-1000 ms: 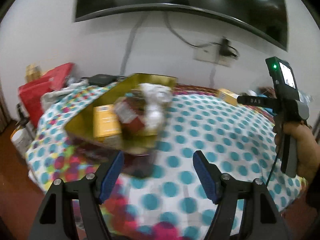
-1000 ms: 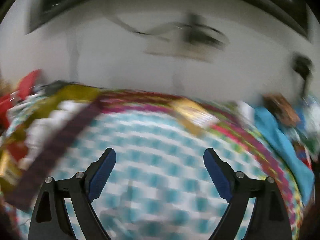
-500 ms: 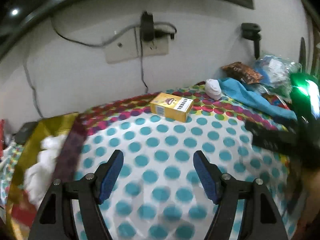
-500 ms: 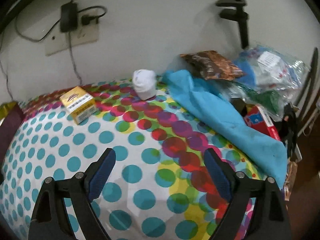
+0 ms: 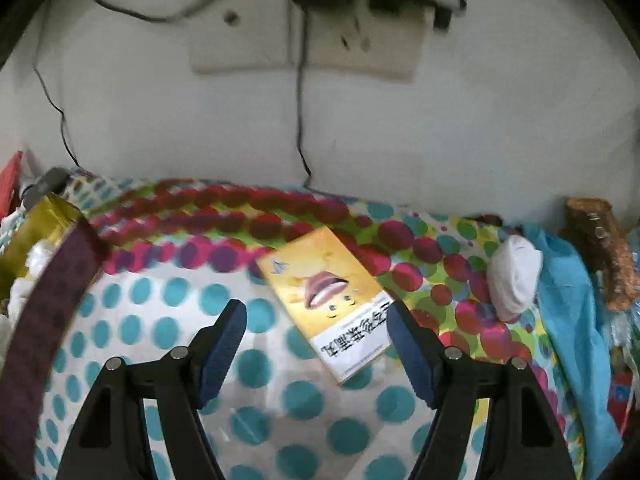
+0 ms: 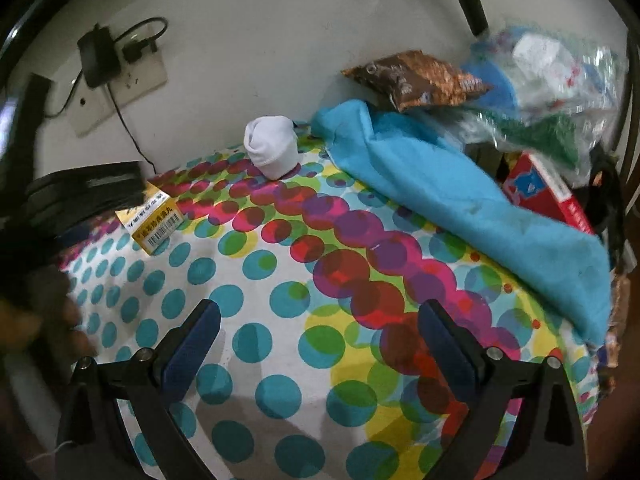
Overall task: Organize objects
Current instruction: 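Grasp the yellow medicine box with the left gripper while the right gripper reaches the white sock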
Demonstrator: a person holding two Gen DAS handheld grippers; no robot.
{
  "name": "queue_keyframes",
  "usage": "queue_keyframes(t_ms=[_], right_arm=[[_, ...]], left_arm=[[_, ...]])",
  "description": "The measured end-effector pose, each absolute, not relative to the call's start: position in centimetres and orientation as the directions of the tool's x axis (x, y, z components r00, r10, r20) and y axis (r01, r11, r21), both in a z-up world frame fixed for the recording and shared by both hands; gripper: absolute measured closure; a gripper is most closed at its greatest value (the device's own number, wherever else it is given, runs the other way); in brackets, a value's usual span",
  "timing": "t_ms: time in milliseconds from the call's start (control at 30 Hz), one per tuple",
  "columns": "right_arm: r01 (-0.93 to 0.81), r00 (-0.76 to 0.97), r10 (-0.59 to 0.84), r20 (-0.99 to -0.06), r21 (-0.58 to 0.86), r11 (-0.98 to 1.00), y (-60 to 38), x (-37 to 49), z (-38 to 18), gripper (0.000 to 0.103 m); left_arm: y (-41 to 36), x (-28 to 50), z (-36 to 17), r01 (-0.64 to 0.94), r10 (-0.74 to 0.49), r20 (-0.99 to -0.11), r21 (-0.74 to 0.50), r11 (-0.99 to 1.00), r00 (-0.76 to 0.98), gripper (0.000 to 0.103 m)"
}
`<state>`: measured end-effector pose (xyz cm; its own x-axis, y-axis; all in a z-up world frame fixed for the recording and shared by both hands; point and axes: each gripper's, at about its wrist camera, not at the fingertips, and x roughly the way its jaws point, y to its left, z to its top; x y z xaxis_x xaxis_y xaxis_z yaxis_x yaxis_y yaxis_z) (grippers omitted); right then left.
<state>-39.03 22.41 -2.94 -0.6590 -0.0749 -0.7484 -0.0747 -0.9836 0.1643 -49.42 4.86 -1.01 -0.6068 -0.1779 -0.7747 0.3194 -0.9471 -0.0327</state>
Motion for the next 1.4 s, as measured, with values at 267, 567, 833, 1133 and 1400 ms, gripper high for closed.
queue_keyframes(t_ms=[267, 567, 833, 1133, 1400], right_arm=[[-0.084, -0.651, -0.109, -0.751, 0.214, -0.973, 23.0, -39.1, -3.1, 0.004], [-0.093, -0.644, -0.088, -0.76, 0.192, -0.977, 22.7, -39.4, -3.1, 0.004], [-0.108, -0.644, -0.074, -0.761, 0.187, -0.976, 22.9, -39.4, -3.1, 0.004], [-0.104, -0.625, -0.042, -0.779, 0.136, -0.985, 22.2, -39.6, -3.3, 0.003], [-0.104, -0.616, -0.019, -0.788, 0.106, -0.989, 21.8, -39.8, -3.5, 0.003]], left_arm=[[4.7, -52.0, -3.7, 0.342, -0.253, -0.808, 0.068, -0.937, -0.532, 0.012], [5.4, -49.7, -3.6, 0.209, -0.207, -0.766, 0.097, -0.973, -0.608, 0.069], [3.4, -46.3, -3.3, 0.168, -0.137, -0.764, 0.037, -0.985, -0.631, 0.071], [1.4, -41.4, -3.3, 0.131, -0.094, -0.764, 0.012, -0.991, -0.638, 0.071], [1.3, -36.0, -2.0, 0.061, -0.055, -0.704, 0.016, -0.998, -0.708, 0.071]])
